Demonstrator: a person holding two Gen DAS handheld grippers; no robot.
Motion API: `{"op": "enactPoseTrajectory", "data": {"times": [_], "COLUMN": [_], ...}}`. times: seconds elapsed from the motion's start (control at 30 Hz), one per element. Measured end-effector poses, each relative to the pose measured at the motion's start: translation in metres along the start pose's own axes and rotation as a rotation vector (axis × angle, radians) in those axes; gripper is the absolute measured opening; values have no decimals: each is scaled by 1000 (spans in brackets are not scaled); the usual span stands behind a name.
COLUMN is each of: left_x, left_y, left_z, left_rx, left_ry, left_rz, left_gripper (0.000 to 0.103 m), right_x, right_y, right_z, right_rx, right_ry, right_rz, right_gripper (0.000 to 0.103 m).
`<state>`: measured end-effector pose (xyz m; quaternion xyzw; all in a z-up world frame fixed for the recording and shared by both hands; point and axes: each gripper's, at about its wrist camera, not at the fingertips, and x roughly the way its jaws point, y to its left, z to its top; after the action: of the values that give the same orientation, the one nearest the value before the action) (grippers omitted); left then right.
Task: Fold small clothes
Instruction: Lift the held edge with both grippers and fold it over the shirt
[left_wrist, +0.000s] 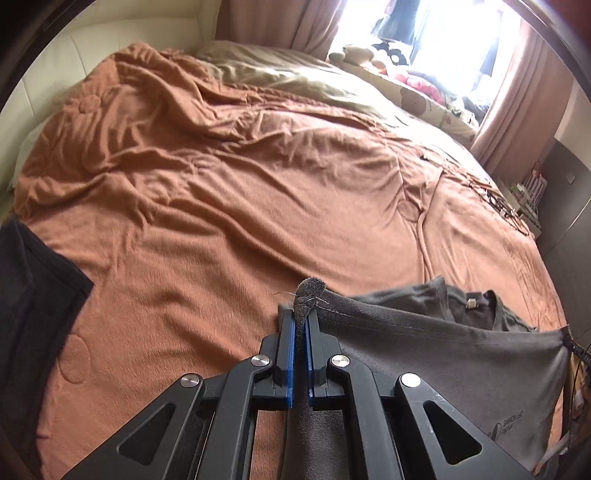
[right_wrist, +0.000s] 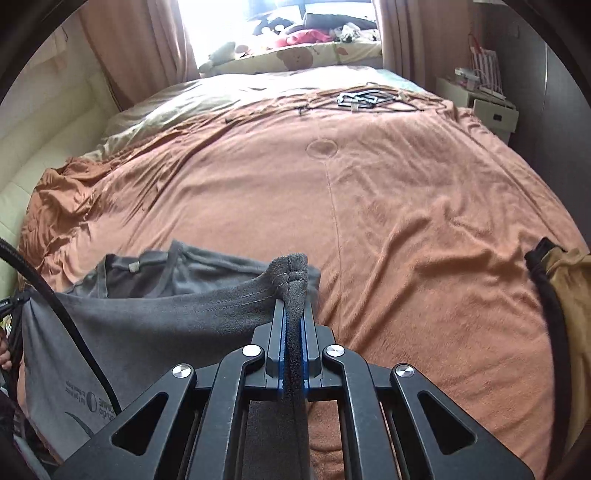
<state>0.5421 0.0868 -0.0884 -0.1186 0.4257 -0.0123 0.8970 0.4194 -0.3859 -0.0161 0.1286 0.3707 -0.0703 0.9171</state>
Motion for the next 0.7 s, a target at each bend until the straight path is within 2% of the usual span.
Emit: {"op": "enactPoseTrajectory", "data": {"times": [0.17, 0.3, 0.57, 0.7], "left_x": [2, 18, 92, 118], "left_y": [-3, -11, -17, -13], "left_z": [24, 36, 39, 34], "left_rx": [-1, 14, 35, 49], "left_ry": [-38, -59, 72, 111], "left_rz": [25, 90, 194, 222], "left_gripper": [5, 5, 5, 5], "right_x": [1, 21, 93, 126], "right_y": [-5, -1, 6, 7], "right_z": [14, 28, 44, 43], "right_rx": [18, 9, -15, -29], "right_ry": [-25, -18, 87, 134], "right_rz": [-15, -25, -49, -67], "right_gripper": [2, 2, 2, 2]}}
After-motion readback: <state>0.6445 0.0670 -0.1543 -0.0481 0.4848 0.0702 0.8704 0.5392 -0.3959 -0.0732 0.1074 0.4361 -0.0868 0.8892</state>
